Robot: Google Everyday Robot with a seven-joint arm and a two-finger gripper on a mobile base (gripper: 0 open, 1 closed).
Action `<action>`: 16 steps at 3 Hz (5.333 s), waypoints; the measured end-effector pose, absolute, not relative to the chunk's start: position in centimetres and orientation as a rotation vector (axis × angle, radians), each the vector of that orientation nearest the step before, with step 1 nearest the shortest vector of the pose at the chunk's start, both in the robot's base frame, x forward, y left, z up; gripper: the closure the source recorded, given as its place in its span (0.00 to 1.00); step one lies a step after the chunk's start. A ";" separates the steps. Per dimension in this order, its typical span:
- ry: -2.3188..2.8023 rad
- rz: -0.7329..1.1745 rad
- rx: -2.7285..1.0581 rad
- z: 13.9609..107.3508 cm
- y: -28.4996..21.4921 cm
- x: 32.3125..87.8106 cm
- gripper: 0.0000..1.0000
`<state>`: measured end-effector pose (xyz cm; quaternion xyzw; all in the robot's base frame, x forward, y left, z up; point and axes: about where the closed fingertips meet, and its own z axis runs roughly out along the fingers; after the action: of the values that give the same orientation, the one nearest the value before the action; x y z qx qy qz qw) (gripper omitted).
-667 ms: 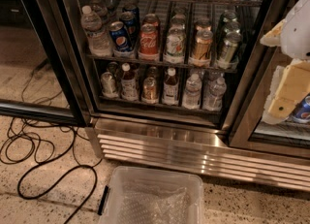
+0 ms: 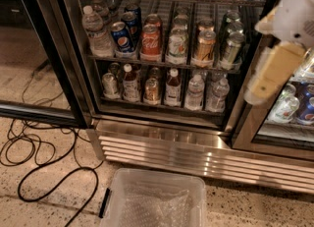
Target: Pick coke can from top shelf of fridge
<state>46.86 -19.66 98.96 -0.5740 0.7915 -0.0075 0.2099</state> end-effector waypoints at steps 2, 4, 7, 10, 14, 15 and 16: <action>2.092 0.155 -1.482 101.5 -15.8 51.4 0.00; 1.914 0.246 -1.435 101.2 -6.8 54.3 0.00; 1.830 0.222 -1.370 101.0 0.4 56.5 0.00; 1.918 0.052 -1.098 96.0 3.9 62.9 0.00; 1.734 0.057 -0.832 98.8 8.5 69.1 0.00; 1.734 0.057 -0.832 98.8 8.5 69.1 0.00; 1.678 0.091 -0.791 100.1 9.2 70.7 0.00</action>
Offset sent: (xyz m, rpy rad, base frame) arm 0.0381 0.0318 0.0174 0.1568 -0.0340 0.0011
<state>70.72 9.21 100.13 -0.3410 0.7236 0.0393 0.5988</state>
